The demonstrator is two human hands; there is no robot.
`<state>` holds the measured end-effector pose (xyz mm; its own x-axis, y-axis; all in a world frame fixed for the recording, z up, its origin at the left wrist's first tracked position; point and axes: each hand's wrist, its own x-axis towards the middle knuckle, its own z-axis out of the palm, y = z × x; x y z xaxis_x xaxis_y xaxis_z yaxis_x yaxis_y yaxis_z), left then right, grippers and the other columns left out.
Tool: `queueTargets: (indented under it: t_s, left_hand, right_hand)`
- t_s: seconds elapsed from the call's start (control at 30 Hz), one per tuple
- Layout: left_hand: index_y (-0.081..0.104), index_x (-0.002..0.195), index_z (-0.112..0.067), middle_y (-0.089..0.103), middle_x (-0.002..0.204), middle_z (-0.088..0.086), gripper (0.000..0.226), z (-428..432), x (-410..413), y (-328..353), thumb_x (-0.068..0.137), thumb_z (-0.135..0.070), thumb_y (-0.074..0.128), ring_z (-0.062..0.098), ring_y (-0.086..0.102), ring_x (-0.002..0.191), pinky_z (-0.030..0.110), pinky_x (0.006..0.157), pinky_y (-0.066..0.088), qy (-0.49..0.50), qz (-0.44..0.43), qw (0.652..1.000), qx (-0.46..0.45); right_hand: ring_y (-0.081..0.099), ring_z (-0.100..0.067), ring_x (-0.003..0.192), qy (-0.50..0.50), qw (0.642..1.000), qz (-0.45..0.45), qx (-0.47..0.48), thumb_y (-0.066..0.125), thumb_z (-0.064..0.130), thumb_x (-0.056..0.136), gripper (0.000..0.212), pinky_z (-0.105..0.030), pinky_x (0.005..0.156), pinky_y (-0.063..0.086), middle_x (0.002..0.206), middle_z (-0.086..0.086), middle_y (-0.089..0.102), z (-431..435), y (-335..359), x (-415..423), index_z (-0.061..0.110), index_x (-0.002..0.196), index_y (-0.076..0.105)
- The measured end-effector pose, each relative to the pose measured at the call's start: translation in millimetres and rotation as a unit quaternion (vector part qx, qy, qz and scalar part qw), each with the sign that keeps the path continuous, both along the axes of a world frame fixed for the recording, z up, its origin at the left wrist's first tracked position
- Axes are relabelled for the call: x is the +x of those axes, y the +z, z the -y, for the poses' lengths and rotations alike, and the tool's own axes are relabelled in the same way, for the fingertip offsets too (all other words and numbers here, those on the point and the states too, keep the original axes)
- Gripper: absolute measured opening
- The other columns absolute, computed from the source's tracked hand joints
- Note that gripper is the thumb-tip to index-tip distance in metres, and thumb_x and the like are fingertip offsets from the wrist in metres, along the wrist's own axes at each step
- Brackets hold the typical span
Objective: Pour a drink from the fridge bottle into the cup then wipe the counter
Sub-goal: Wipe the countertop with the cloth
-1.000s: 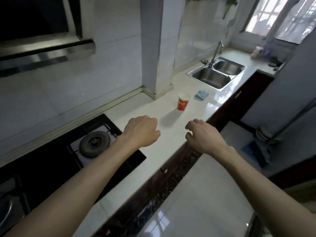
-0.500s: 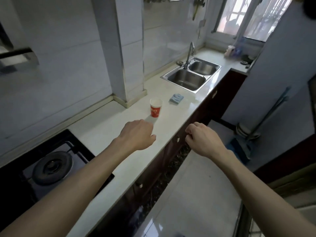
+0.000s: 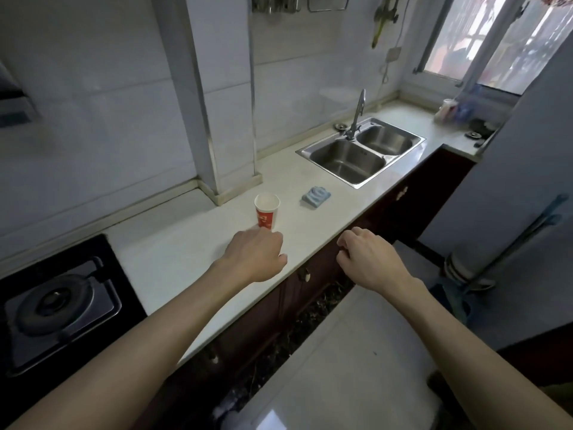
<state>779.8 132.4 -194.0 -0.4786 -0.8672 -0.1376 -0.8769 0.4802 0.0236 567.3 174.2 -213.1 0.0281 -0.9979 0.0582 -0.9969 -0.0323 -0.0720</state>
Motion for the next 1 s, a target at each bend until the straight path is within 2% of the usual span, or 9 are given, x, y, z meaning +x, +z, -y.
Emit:
queueTargets:
  t_s: [0.23,0.37,0.6,0.7,0.87,1.0]
  left_hand:
    - [0.06,0.111,-0.012,0.065,0.107,0.008,0.033,58.9,-13.4,-15.2,0.098,-0.037,0.044,0.028,0.062,0.096,0.037,0.077,0.048,0.021,0.019,1.0,0.004]
    - [0.059,0.1,-0.011,0.065,0.101,0.008,0.026,103.8,-27.9,-25.3,0.096,-0.033,0.045,0.028,0.058,0.086,0.034,0.072,0.044,0.025,-0.001,1.0,0.014]
    - [0.062,0.102,-0.011,0.06,0.095,0.005,0.028,184.5,-41.6,-32.9,0.097,-0.032,0.044,0.023,0.046,0.08,0.032,0.069,0.038,0.038,-0.027,0.999,0.011]
    - [0.063,0.102,-0.01,0.052,0.089,0.001,0.029,211.9,-40.2,-44.1,0.096,-0.034,0.048,0.024,0.053,0.083,0.031,0.068,0.038,0.048,-0.027,0.998,0.01]
    - [0.065,0.108,-0.015,0.067,0.11,0.006,0.033,245.4,-37.0,-65.4,0.093,-0.042,0.052,0.028,0.063,0.1,0.032,0.071,0.041,0.09,-0.02,0.995,0.04]
    - [0.066,0.104,-0.015,0.069,0.108,0.007,0.028,268.5,-36.5,-77.4,0.09,-0.036,0.053,0.028,0.064,0.097,0.033,0.071,0.044,0.14,-0.016,0.989,0.053]
  right_hand:
    - [0.057,-0.022,0.107,0.028,0.999,0.017,0.01,0.043,0.023,0.094,0.035,-0.033,0.082,0.044,0.118,-0.003,0.061,62.9,-12.7,-10.4,0.012,0.123,0.059]
    - [0.057,-0.023,0.102,0.023,1.0,0.009,0.015,0.042,0.023,0.093,0.031,-0.035,0.083,0.049,0.112,-0.003,0.062,107.6,-20.0,-17.7,0.011,0.115,0.06]
    - [0.058,-0.024,0.095,0.025,0.998,-0.002,0.055,0.045,0.022,0.093,0.026,-0.038,0.08,0.051,0.105,-0.005,0.063,188.1,-27.3,-27.9,0.008,0.109,0.061]
    - [0.059,-0.025,0.094,0.03,0.998,0.003,0.058,0.046,0.021,0.093,0.026,-0.039,0.08,0.052,0.103,-0.006,0.064,219.0,-34.2,-29.3,0.007,0.107,0.063]
    - [0.062,-0.026,0.084,0.055,0.995,0.014,0.08,0.049,0.021,0.09,0.023,-0.04,0.074,0.054,0.1,-0.007,0.066,267.7,-50.6,-30.0,0.008,0.103,0.064]
    - [0.059,-0.026,0.091,0.103,0.991,0.029,0.085,0.052,0.018,0.086,0.02,-0.04,0.072,0.054,0.1,-0.007,0.065,313.8,-67.7,-33.5,0.007,0.099,0.064]
